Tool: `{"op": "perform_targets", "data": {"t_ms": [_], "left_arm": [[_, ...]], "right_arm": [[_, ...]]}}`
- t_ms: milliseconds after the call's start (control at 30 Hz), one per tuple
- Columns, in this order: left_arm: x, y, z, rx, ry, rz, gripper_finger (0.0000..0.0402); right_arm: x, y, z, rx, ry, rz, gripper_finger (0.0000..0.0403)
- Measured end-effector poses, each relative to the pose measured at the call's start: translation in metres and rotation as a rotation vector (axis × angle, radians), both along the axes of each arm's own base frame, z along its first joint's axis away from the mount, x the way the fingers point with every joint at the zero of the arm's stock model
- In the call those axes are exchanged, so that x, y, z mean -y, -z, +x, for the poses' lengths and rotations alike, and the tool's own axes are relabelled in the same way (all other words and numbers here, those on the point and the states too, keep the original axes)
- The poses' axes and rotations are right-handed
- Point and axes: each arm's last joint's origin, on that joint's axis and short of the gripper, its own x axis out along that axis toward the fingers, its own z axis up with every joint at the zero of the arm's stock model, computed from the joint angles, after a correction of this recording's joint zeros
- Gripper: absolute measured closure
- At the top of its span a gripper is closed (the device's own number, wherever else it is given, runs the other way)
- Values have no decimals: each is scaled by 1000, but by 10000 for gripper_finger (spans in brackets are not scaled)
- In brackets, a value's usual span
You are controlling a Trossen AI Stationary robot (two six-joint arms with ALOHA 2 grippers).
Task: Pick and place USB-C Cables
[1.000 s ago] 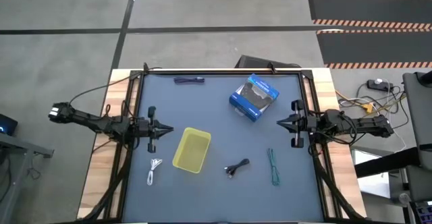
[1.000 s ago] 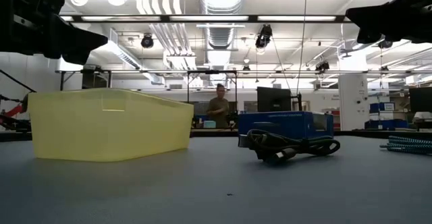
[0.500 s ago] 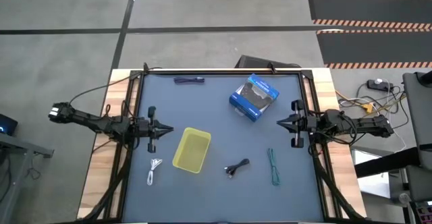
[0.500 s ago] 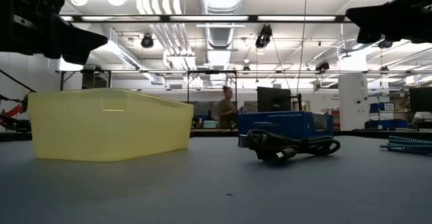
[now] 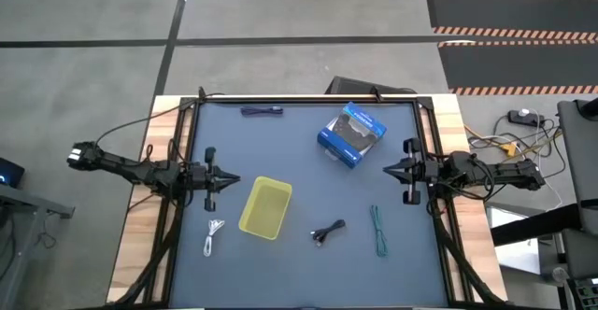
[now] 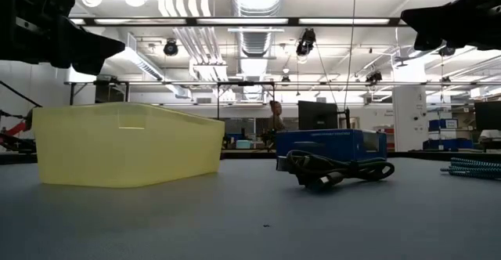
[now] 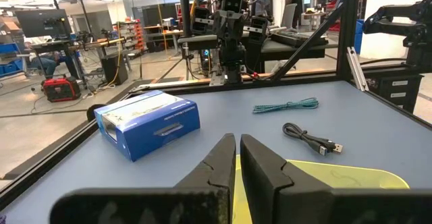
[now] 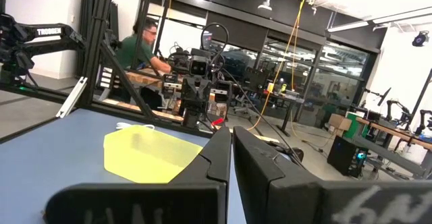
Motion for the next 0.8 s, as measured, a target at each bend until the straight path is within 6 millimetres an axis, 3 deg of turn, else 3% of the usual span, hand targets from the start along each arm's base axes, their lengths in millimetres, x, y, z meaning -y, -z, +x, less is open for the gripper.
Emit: {"op": "perform_targets", "data": {"t_ms": [200, 400, 800], "left_arm": [[0, 0, 0, 0, 0, 0, 393], [0, 0, 0, 0, 0, 0, 393], [0, -14, 0, 136, -2, 48, 393]], "right_arm": [[0, 0, 0, 0, -4, 21, 394], [0, -1, 0, -1, -79, 457, 394], [0, 0, 0, -14, -95, 547, 394]]}}
